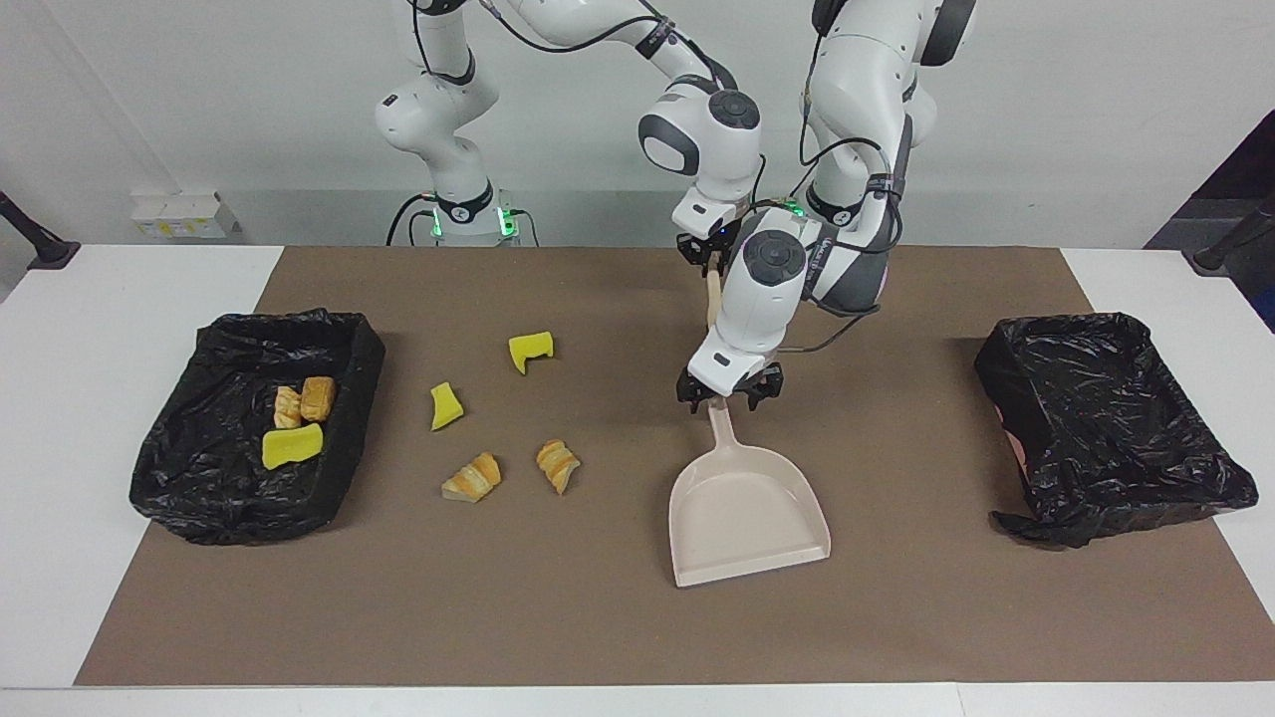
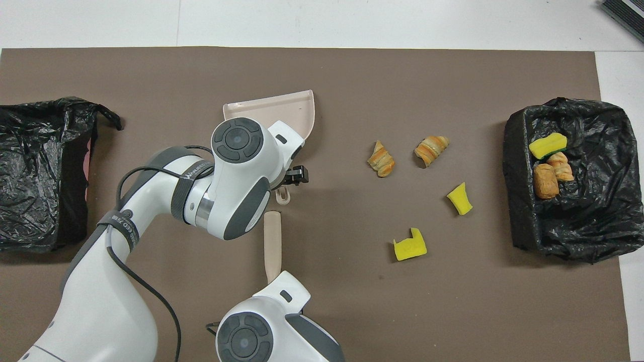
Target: Sweep and dump trash in bin
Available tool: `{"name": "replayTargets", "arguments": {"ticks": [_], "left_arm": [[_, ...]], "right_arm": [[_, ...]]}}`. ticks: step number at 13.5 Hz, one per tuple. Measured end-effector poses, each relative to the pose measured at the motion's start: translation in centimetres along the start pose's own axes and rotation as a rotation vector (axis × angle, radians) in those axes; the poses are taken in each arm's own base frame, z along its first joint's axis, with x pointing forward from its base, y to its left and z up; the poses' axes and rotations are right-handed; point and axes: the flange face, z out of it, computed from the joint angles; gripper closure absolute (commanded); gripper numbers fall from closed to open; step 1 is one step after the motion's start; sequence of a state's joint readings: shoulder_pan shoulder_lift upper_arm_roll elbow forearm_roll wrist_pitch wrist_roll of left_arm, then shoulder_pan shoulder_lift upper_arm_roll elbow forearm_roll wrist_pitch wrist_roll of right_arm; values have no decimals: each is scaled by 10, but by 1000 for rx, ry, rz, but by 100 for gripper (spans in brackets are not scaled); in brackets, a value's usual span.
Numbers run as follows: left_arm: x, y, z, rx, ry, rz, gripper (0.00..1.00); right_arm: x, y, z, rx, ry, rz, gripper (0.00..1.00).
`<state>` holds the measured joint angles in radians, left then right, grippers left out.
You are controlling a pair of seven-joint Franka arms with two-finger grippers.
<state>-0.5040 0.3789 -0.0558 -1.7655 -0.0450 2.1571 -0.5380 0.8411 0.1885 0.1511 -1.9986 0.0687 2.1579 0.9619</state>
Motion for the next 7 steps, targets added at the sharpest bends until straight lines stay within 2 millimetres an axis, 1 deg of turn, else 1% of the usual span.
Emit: {"name": "replayTargets", "arguments": {"ticks": [1, 3, 4, 6, 7], "left_arm": [[0, 0, -1, 0, 1, 0, 24], [1, 0, -3, 3, -4, -1, 94], [0, -1, -3, 7, -11, -1, 100], [-1, -2, -2, 14, -21, -2, 100], [0, -3, -3, 20, -16, 8, 100]], "right_arm": [[-3, 5, -3, -3, 2, 22, 100], [-6, 28, -9, -12, 8, 61, 100], [-5, 46, -13, -16, 12, 87, 100], [-3, 80, -22, -18, 22, 167, 100], [-5, 91, -25, -18, 27, 207, 100]]}}
